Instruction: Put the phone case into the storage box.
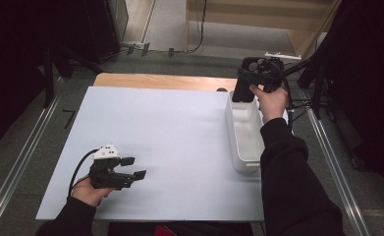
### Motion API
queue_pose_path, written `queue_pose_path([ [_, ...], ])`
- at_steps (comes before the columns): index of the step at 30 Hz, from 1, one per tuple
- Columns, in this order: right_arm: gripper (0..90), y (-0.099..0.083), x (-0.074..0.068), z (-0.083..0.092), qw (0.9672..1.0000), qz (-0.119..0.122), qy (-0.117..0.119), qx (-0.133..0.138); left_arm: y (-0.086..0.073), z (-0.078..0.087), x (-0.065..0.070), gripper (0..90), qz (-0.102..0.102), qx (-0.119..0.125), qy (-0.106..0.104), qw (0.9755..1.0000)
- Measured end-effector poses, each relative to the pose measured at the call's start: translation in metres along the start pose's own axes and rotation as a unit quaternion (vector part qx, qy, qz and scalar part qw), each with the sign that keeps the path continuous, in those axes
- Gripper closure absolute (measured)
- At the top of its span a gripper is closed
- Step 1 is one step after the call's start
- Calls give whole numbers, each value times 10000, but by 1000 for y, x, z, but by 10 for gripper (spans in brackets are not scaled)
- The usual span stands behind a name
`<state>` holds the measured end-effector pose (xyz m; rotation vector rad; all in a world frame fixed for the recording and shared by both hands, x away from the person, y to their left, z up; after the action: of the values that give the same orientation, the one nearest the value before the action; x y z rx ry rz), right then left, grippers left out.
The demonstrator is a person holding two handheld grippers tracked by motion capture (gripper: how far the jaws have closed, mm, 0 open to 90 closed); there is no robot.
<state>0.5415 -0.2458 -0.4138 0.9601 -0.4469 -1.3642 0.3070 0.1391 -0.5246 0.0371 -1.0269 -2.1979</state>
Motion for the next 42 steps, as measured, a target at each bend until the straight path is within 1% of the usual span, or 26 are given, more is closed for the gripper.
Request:
queue_pose_path([
  [3,113,-2,-1,-5,10000,13,-14,-39,0,0,-1,284,-6,-5,11,10000],
  [7,113,-4,0,-10,9999,95,-80,-68,0,0,0,284,-3,-4,4,10000],
  [13,113,-9,4,-18,9997,50,-149,-197,0,0,0,284,-9,-7,7,10000],
  [18,113,-12,8,-23,9995,-15,-191,-250,0,0,0,284,-6,-15,-8,10000],
  [26,112,-18,9,-34,9987,80,-302,-390,-1,-1,0,284,-16,-33,-22,10000],
  [29,112,-21,11,-39,9982,44,-379,-456,-1,-1,0,284,-27,-41,-24,10000],
  [32,112,-24,13,-43,9981,13,-390,-486,-1,-2,1,284,-47,-56,-9,10000],
  [36,111,-27,17,-48,9975,56,-464,-539,-1,-2,1,284,-57,-63,-6,10000],
  [39,110,-30,19,-50,9971,-44,-461,-602,-1,-2,0,284,-56,-64,-5,10000],
  [42,110,-33,21,-52,9968,-19,-500,-626,-2,-2,1,284,-76,-81,-3,9999],
])
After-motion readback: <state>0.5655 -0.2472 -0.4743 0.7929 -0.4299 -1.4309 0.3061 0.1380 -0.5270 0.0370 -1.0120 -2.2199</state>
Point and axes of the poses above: each handheld gripper's, and its own axes: z roughly backward along the jaws, y roughly out of its top, x roughly to its right, the point moved 10 cm from there along -z, roughly forward along the jaws, and after that the axes turned 5 degrees about -x, right-handed, at the moved point
